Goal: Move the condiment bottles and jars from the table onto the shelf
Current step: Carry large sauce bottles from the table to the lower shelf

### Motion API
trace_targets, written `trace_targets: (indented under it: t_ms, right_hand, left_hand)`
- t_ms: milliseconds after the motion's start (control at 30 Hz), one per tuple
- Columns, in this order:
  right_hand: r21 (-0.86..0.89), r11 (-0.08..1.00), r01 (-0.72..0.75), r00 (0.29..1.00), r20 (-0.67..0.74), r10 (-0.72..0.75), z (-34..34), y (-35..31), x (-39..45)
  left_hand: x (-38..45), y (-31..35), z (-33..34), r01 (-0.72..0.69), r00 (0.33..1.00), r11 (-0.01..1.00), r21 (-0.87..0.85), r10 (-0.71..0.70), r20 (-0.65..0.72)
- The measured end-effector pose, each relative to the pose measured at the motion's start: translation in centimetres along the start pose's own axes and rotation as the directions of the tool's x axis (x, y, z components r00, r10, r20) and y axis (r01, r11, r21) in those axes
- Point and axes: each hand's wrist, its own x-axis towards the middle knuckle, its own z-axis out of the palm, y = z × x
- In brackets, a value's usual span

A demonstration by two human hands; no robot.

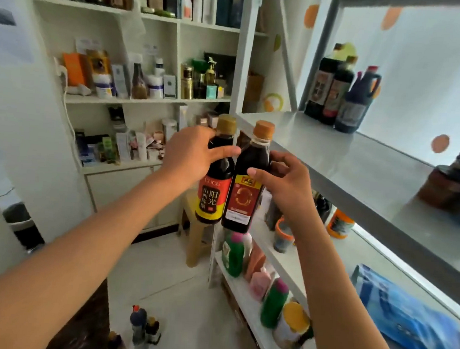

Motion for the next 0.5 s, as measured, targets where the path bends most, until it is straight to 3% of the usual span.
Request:
trace_targets:
  t_ms: [267, 500]
  right_hand:
    - [-0.078, 0.995, 0.064, 0.973, -0.218, -0.079, -1.0, -1.3, 11.3]
    - [-0.179, 0.980, 0.085, 0.891, -0.426, -0.155, -1.4, -2.9, 20.6]
  left_hand:
    - [14.2, -1.7, 4.3, -0.180, 0.983, 0.976, -0.119, 0.184, 0.016]
    - [26.2, -2.3, 8.0, -0.326, 0.944, 0.925, -0.195, 0.329, -0.020]
